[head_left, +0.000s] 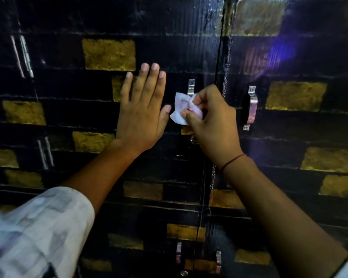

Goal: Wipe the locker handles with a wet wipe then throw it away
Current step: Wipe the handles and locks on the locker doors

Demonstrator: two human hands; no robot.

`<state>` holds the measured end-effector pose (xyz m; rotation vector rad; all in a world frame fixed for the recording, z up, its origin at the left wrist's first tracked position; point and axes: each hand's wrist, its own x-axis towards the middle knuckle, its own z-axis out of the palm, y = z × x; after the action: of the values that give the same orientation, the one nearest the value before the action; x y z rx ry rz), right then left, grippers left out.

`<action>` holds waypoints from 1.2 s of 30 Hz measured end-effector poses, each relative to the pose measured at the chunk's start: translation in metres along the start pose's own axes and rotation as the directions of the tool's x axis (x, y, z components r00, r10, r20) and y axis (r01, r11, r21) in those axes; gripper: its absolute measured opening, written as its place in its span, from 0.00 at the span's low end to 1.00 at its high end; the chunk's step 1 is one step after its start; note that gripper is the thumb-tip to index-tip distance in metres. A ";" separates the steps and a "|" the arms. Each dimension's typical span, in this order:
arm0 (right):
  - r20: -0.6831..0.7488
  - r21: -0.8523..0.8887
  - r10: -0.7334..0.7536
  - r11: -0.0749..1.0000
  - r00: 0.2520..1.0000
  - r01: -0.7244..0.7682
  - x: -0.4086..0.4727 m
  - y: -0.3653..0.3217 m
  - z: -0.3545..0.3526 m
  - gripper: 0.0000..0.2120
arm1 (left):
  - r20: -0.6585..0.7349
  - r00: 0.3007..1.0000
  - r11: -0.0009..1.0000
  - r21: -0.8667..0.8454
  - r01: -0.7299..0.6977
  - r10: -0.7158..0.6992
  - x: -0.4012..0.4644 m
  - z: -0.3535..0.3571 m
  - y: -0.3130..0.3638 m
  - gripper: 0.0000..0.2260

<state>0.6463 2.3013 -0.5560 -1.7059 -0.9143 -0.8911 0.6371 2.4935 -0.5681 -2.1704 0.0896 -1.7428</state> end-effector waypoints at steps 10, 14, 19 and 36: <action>-0.006 -0.229 -0.112 0.968 0.994 0.107 -0.012 -0.003 -0.022 0.07 | 0.015 1.000 1.000 0.000 0.002 -0.002 0.001 0.000 0.001 0.29; -0.159 -0.354 -0.164 0.930 0.974 0.099 -0.015 -0.011 -0.055 0.08 | -0.030 0.996 0.986 -0.143 0.084 -0.089 0.006 -0.007 0.014 0.27; -0.307 -0.456 -0.195 0.889 0.931 0.035 0.008 0.016 -0.098 0.10 | -0.089 0.995 0.970 -0.235 -0.071 0.051 0.042 -0.030 0.075 0.31; -0.160 -0.231 -0.131 0.969 0.978 0.092 -0.024 0.060 -0.085 0.09 | -0.033 0.943 0.944 -0.006 -0.330 0.330 0.054 0.000 0.064 0.41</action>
<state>0.6757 2.2012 -0.5790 -1.7443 -0.8237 -1.2377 0.6610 2.4190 -0.5378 -1.9963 0.4461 -1.5856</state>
